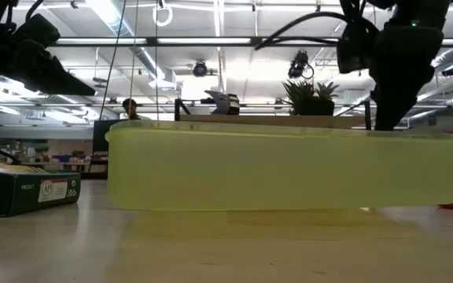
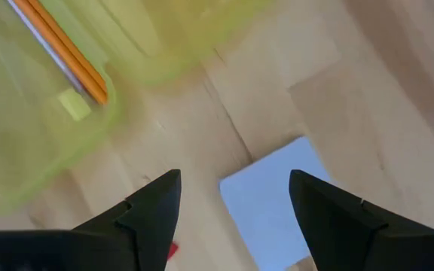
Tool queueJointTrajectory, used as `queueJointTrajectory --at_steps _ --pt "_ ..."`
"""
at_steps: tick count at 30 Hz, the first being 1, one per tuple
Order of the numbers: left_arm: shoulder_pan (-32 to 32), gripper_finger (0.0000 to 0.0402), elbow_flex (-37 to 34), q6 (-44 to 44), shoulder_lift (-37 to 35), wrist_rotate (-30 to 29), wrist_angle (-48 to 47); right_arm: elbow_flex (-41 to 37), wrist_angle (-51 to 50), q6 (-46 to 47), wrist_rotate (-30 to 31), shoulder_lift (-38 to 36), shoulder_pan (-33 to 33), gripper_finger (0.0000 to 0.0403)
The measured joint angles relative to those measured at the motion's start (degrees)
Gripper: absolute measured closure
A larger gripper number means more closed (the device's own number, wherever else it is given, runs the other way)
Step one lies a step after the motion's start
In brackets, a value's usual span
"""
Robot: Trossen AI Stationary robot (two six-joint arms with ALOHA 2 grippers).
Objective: Pack school essentials
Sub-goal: Put the red eraser into the yellow supply box
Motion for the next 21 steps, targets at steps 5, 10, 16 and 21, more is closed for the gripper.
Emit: queueJointTrajectory --at_steps 5,10,16,21 --pt "0.0 0.0365 0.0 0.0 0.0 0.0 -0.1 0.3 0.0 1.7 -1.6 5.1 0.7 0.0148" --pt "0.0 0.0371 0.0 0.0 0.0 0.0 0.0 1.2 4.0 -1.1 -2.0 7.5 2.5 0.0148" --pt "0.0 0.0367 0.0 0.0 0.0 0.0 0.0 1.3 7.6 -9.0 -3.3 7.5 5.1 0.0148" --pt "0.0 0.0363 0.0 0.0 0.0 0.0 0.0 1.0 8.9 -15.7 -4.1 7.5 8.4 0.0148"
